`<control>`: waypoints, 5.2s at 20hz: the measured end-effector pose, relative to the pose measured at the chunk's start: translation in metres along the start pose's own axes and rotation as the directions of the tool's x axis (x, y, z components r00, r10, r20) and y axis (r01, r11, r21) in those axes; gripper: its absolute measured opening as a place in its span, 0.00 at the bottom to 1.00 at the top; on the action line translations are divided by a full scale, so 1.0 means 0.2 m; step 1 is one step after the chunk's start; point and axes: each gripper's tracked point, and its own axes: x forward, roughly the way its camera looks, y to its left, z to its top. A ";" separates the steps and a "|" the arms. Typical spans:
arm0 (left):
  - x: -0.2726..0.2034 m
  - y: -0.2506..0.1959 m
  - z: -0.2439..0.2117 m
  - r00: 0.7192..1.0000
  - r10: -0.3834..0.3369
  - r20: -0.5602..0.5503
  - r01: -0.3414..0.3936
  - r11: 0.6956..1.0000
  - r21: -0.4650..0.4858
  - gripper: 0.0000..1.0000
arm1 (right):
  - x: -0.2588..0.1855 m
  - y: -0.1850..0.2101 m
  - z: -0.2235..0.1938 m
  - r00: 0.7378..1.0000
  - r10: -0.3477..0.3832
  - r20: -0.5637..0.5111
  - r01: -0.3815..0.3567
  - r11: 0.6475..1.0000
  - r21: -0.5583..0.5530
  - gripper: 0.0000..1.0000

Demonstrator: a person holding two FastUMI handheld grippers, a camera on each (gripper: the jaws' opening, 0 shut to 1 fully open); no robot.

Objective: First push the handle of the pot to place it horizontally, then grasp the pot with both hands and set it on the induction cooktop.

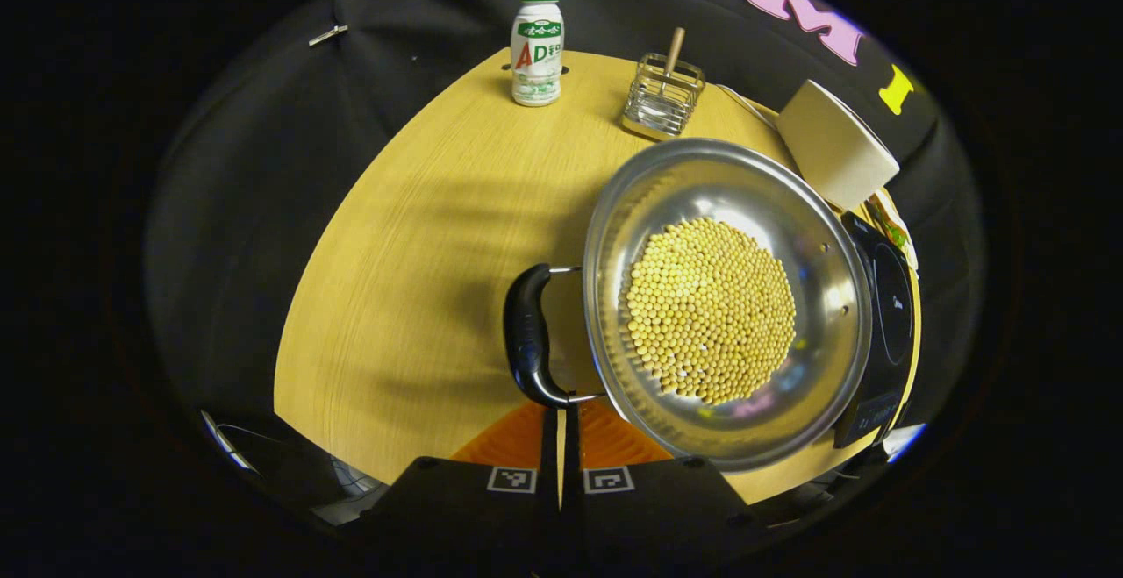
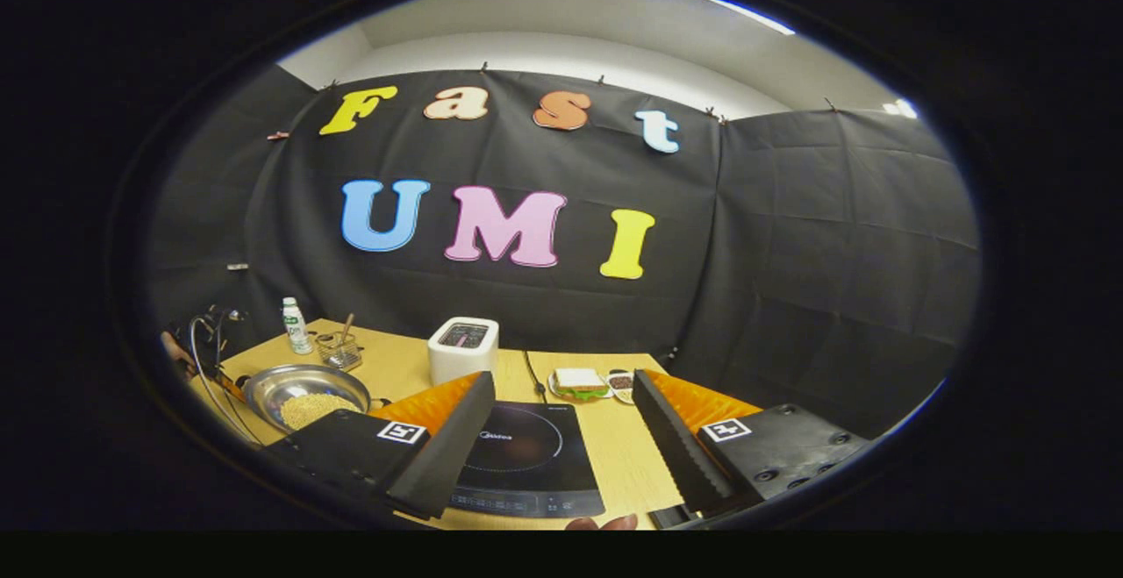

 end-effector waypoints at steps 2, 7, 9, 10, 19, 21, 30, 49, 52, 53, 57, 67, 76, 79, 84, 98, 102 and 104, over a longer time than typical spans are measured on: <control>0.02 0.03 0.07 1.000 0.016 0.009 -0.016 1.000 0.003 0.05 | 0.01 0.01 -0.01 1.000 0.003 -0.007 -0.003 1.000 -0.006 0.98; 0.09 0.05 0.21 0.999 0.040 0.033 -0.041 0.999 0.027 0.05 | 0.05 0.06 -0.05 0.999 0.012 -0.035 -0.013 1.000 -0.015 0.98; 0.13 0.07 0.25 0.998 0.050 0.035 -0.052 0.998 0.039 0.05 | 0.07 0.09 -0.05 0.999 0.021 -0.045 -0.022 1.000 -0.019 0.98; 0.14 0.07 0.25 0.998 0.056 0.033 -0.057 0.997 0.046 0.05 | 0.09 0.11 -0.06 0.998 0.027 -0.051 -0.028 0.999 -0.020 0.98; 0.02 0.05 0.26 0.974 -0.028 0.226 0.026 1.000 0.013 0.05 | 0.27 0.40 -0.18 0.980 0.146 -0.133 -0.145 0.989 0.015 0.98; -0.07 0.07 0.28 0.958 -0.034 0.285 0.028 0.999 0.024 0.05 | 0.33 0.50 -0.22 0.971 0.185 -0.149 -0.182 0.983 0.034 0.98; -0.23 0.04 0.53 0.850 -0.101 0.518 0.032 0.990 0.141 0.32 | 0.50 0.95 -0.41 0.911 0.343 -0.227 -0.334 0.939 0.081 0.98; 0.15 -0.06 0.53 0.916 -0.163 0.367 0.102 0.978 0.180 0.89 | 0.60 1.50 -1.17 0.712 0.379 -0.591 -0.327 0.924 0.198 0.98; 0.19 -0.06 0.55 0.920 -0.153 0.360 0.088 0.978 0.190 0.78 | 0.60 1.53 -1.24 0.694 0.369 -0.619 -0.306 0.928 0.211 0.93; 0.19 -0.06 0.55 0.919 -0.153 0.363 0.088 0.978 0.188 0.76 | 0.62 1.52 -1.26 0.692 0.360 -0.626 -0.293 0.932 0.211 0.90; 0.26 -0.03 0.55 0.927 -0.135 0.349 0.069 0.978 0.197 0.68 | 0.65 1.51 -1.35 0.687 0.317 -0.654 -0.247 0.948 0.200 0.84; 0.16 -0.04 0.51 0.925 -0.099 0.368 0.041 0.986 0.164 0.60 | 0.63 1.49 -1.30 0.667 0.315 -0.675 -0.247 0.948 0.199 0.55; -0.28 -0.33 0.48 0.923 -0.081 0.375 0.014 0.984 0.178 0.58 | 0.54 1.14 -0.97 0.684 0.335 -0.648 -0.265 0.942 0.207 0.55; -0.31 -0.53 0.46 0.925 -0.110 0.365 0.044 0.982 0.185 0.58 | 0.55 0.94 -0.91 0.701 0.303 -0.645 -0.246 0.952 0.180 0.55; -0.33 -0.82 0.44 0.924 -0.150 0.353 0.077 0.975 0.210 0.58 | 0.58 0.64 -0.88 0.713 0.276 -0.644 -0.213 0.961 0.175 0.55; -0.20 -1.37 0.42 0.925 -0.208 0.317 0.121 0.955 0.271 0.59 | 0.68 0.10 -1.00 0.714 0.220 -0.665 -0.134 0.975 0.179 0.55; -0.16 -1.50 0.42 0.926 -0.218 0.309 0.131 0.951 0.279 0.59 | 0.71 -0.02 -1.02 0.713 0.209 -0.669 -0.119 0.977 0.178 0.55; -0.14 -1.55 0.42 0.926 -0.222 0.306 0.134 0.949 0.284 0.59 | 0.72 -0.07 -1.04 0.712 0.205 -0.672 -0.112 0.977 0.179 0.54</control>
